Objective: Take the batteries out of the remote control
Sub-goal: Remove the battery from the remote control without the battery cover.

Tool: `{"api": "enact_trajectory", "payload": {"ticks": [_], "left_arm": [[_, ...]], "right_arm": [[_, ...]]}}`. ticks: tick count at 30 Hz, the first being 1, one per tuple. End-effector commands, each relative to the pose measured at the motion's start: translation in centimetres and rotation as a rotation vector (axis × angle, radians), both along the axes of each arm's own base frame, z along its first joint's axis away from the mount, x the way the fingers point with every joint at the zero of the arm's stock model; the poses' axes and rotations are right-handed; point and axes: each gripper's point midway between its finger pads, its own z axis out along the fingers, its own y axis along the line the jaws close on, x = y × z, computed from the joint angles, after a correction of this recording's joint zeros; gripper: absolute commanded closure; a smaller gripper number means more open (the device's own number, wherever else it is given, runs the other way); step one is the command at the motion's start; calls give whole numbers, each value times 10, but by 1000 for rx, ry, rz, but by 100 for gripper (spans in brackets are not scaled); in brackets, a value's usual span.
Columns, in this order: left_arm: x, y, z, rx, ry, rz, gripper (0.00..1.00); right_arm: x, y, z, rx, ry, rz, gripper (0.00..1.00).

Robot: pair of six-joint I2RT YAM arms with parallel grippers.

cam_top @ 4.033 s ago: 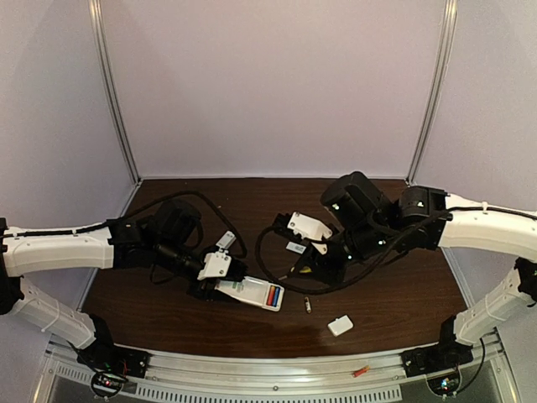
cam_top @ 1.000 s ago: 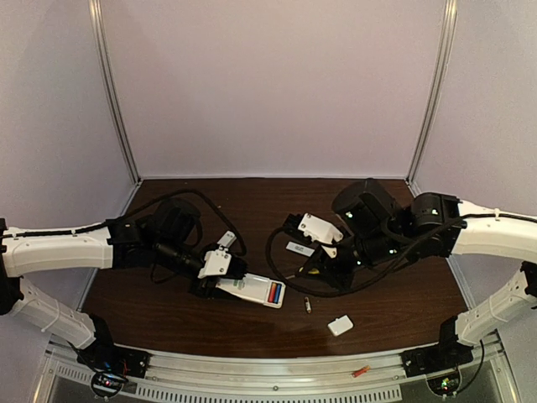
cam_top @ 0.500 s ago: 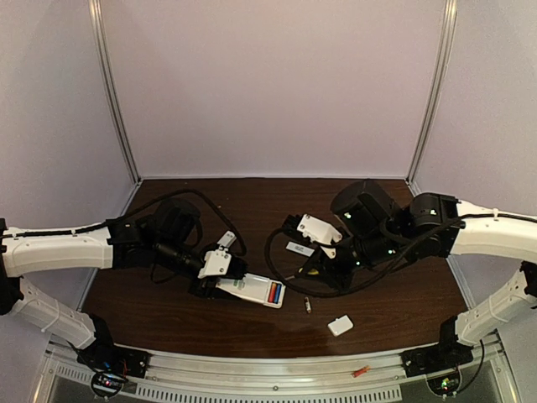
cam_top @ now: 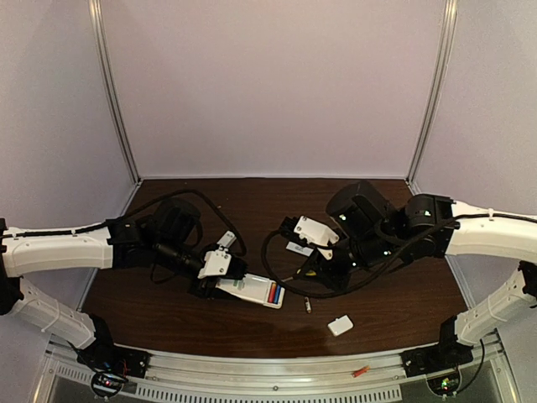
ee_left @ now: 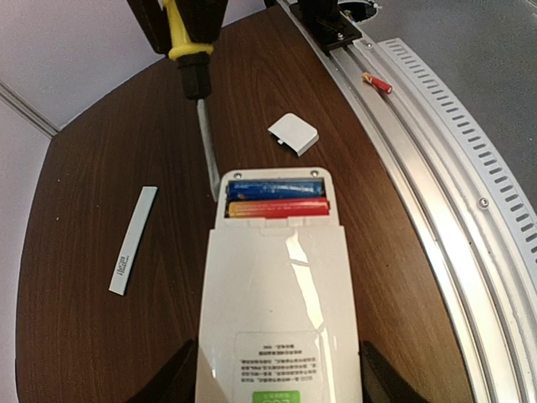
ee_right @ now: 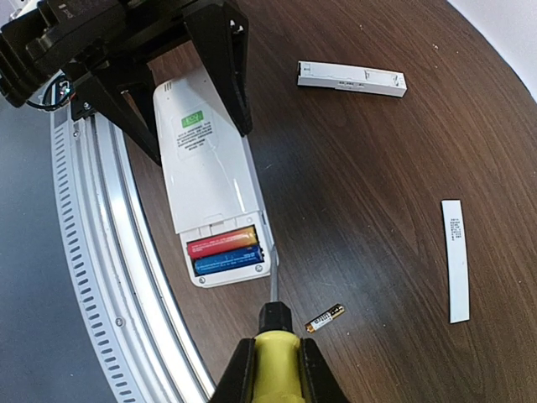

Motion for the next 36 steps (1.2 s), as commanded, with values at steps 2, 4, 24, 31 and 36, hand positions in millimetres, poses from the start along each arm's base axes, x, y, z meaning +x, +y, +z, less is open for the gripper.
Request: {"api": "enact_trajectory", "payload": {"ticks": [2, 4, 24, 31, 36], "left_arm": [[-1, -5, 19, -59, -21, -17, 100], [-2, -4, 18, -57, -22, -17, 100], [-4, -2, 14, -50, -13, -15, 100], [-3, -2, 15, -56, -16, -9, 100], [-4, 0, 14, -56, -14, -7, 100]], "right_arm": [[2, 4, 10, 30, -16, -10, 100], [3, 4, 15, 49, -24, -15, 100], [1, 0, 19, 67, -19, -31, 100], [-3, -1, 14, 55, -5, -23, 100], [-5, -2, 12, 52, 3, -22, 100]]}}
